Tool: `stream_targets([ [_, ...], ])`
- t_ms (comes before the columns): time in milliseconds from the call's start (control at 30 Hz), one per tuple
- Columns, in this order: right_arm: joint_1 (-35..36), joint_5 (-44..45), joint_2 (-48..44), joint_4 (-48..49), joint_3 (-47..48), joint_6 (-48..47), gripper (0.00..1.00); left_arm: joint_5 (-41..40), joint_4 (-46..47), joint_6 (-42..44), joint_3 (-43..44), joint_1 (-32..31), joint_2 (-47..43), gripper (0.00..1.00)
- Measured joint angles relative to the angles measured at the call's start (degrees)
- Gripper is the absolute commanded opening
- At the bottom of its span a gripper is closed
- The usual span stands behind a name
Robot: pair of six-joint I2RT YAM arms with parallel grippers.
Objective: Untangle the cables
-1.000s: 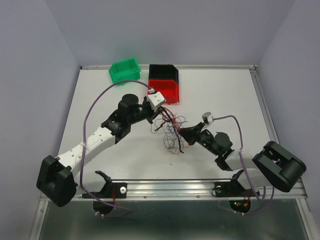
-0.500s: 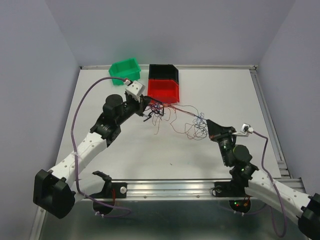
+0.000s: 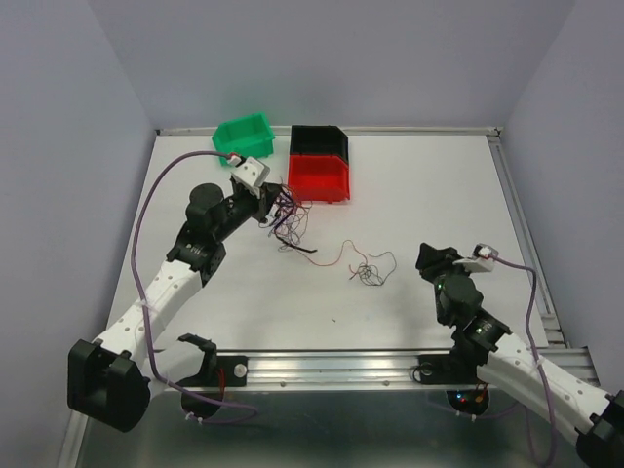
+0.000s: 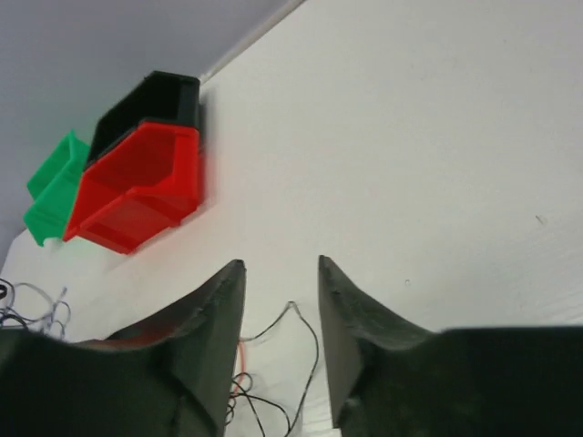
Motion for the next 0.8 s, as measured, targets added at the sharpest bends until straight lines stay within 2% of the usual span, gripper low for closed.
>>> stream_targets([
  [100,0.0,-0.7,7.7,-0.6,2.8,-2.8,0.70,1.4,0.1,1.0,0.0,-0.1,0.0,0.15],
  [267,-0.1,-12.5,17.7,7.2,4.5,-10.3,0.84,4.9,0.0,2.7,0.0,-1.6,-0.1,0.15],
  [367,-0.1,-24.3,25.1,15.0,5.0,-14.7,0.88,5.8,0.0,3.6,0.0,-2.9,-0.3,0.15],
  [500,0.0,-33.6,36.4,16.1,10.5,-17.6,0.89,5.8,0.0,4.2,0.0,-3.5,-0.5,0.15],
  [700,0.5,-35.5,49.4,10.9,21.7,-17.9,1.00,2.8,-0.4,4.2,0.0,-3.5,-0.5,0.15],
  [800,2.7,-34.5,52.6,7.0,24.9,-17.6,1.00,1.8,-0.4,4.3,0.0,-3.5,-0.5,0.15],
])
